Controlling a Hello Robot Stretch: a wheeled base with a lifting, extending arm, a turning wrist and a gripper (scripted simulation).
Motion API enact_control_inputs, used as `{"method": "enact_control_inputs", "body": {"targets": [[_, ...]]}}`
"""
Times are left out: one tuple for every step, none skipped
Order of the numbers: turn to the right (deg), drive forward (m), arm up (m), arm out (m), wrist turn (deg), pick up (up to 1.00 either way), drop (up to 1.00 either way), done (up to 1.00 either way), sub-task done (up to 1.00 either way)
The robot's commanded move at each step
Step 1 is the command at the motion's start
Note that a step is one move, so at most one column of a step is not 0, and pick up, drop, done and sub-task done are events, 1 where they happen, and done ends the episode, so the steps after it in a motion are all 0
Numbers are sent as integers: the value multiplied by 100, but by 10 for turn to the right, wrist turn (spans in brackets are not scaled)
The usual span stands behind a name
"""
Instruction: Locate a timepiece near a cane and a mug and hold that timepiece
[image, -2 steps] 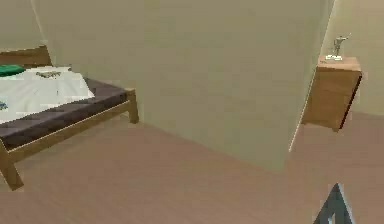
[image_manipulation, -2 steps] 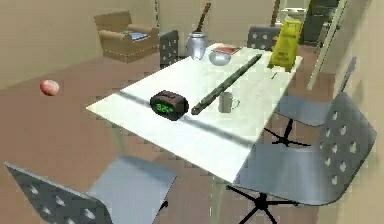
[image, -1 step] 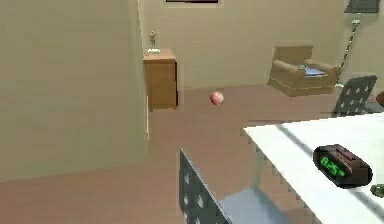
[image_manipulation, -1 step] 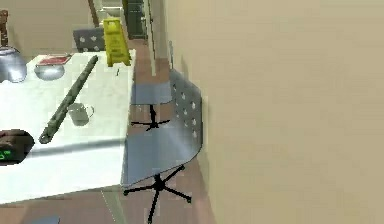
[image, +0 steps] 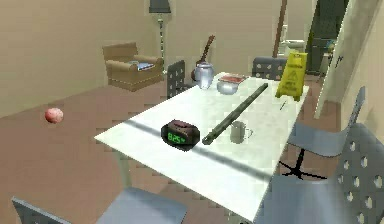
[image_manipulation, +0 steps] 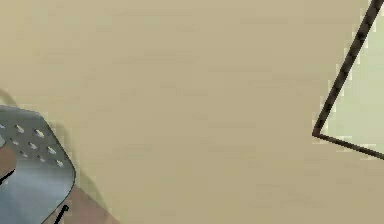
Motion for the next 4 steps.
{"method": "enact_control_inputs", "body": {"targets": [[60, 0, 0, 0, 0, 0, 0, 0, 0], [0, 30, 0, 0, 0, 0, 0, 0, 0], [-450, 0, 0, 0, 0, 0, 0, 0, 0], [-450, 0, 0, 0, 0, 0, 0, 0, 0]]}}
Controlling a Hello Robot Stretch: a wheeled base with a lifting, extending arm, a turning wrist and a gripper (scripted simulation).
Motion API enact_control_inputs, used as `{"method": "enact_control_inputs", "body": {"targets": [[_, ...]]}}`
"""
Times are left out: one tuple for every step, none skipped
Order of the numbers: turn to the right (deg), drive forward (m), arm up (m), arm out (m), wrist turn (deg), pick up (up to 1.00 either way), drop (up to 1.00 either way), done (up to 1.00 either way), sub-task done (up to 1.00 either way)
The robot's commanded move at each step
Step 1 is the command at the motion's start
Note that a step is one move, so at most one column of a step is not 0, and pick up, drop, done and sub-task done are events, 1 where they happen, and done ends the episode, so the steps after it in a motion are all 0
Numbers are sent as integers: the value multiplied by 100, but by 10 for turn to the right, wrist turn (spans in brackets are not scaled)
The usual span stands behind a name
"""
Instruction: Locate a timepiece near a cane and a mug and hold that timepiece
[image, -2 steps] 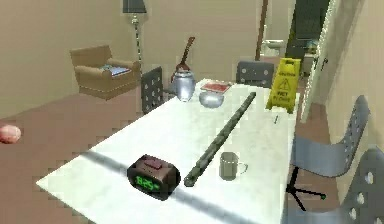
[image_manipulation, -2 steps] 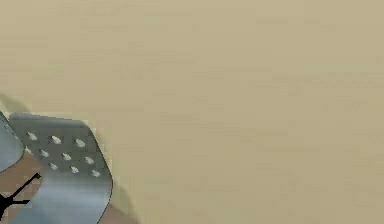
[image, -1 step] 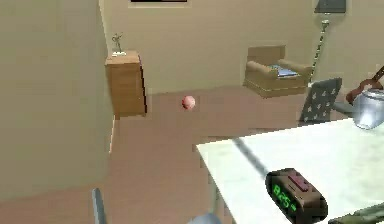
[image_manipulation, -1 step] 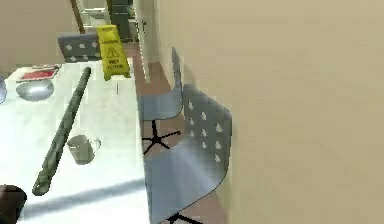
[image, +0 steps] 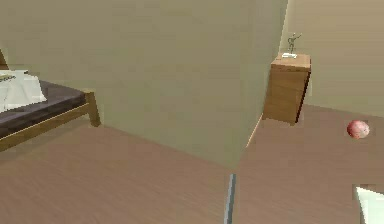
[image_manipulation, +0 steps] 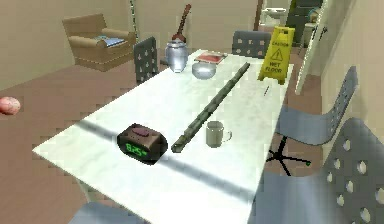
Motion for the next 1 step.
{"method": "enact_control_inputs", "body": {"targets": [[-120, 0, 0, 0, 0, 0, 0, 0, 0]]}}
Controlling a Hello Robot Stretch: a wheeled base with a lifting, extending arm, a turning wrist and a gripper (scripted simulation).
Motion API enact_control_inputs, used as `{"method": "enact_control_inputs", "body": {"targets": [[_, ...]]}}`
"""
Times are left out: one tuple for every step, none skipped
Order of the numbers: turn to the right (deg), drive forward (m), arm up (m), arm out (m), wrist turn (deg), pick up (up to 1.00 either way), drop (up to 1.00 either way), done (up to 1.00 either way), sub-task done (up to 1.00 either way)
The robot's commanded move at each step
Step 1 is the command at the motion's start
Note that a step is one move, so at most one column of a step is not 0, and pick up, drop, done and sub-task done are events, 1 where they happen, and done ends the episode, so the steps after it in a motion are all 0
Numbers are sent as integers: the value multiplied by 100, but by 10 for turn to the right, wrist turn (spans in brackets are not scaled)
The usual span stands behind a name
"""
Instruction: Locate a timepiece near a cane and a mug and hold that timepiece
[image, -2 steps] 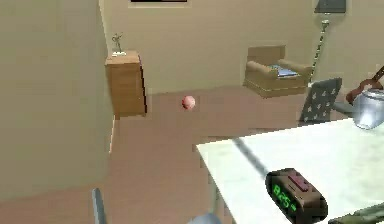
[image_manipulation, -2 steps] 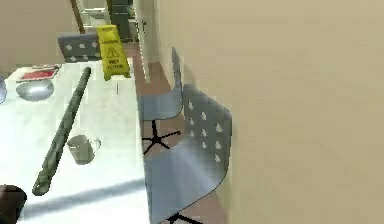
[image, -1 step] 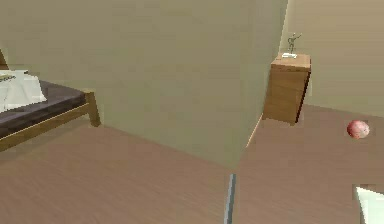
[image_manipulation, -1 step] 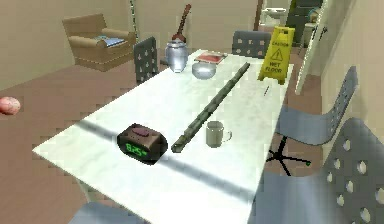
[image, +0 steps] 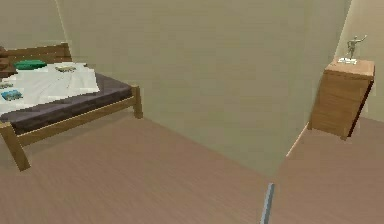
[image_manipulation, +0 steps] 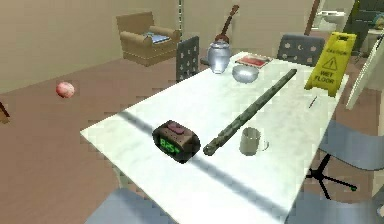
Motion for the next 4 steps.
{"method": "enact_control_inputs", "body": {"targets": [[0, 0, 50, 0, 0, 0, 0, 0, 0], [0, 0, 38, 0, 0, 0, 0, 0, 0], [0, 0, 0, 26, 0, 0, 0, 0, 0], [0, 0, 0, 0, 450, 0, 0, 0, 0]]}}
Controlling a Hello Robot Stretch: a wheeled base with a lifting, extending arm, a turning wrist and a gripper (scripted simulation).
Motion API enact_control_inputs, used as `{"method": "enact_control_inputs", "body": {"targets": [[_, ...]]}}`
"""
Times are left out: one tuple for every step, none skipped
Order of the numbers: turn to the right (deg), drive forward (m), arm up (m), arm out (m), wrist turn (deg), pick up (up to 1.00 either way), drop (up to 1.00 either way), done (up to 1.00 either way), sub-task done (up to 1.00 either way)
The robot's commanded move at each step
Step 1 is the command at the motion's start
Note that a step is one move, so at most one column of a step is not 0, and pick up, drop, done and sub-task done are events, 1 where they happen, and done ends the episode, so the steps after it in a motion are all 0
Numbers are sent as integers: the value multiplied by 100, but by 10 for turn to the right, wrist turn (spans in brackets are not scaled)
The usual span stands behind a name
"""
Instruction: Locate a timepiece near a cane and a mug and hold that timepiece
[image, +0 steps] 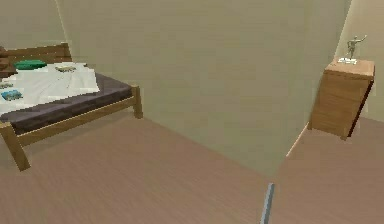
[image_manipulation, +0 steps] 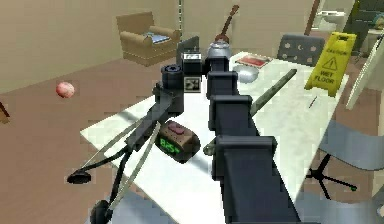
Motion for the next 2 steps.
{"method": "enact_control_inputs", "body": {"targets": [[0, 0, 0, 0, 450, 0, 0, 0, 0], [0, 0, 0, 0, 450, 0, 0, 0, 0]]}}
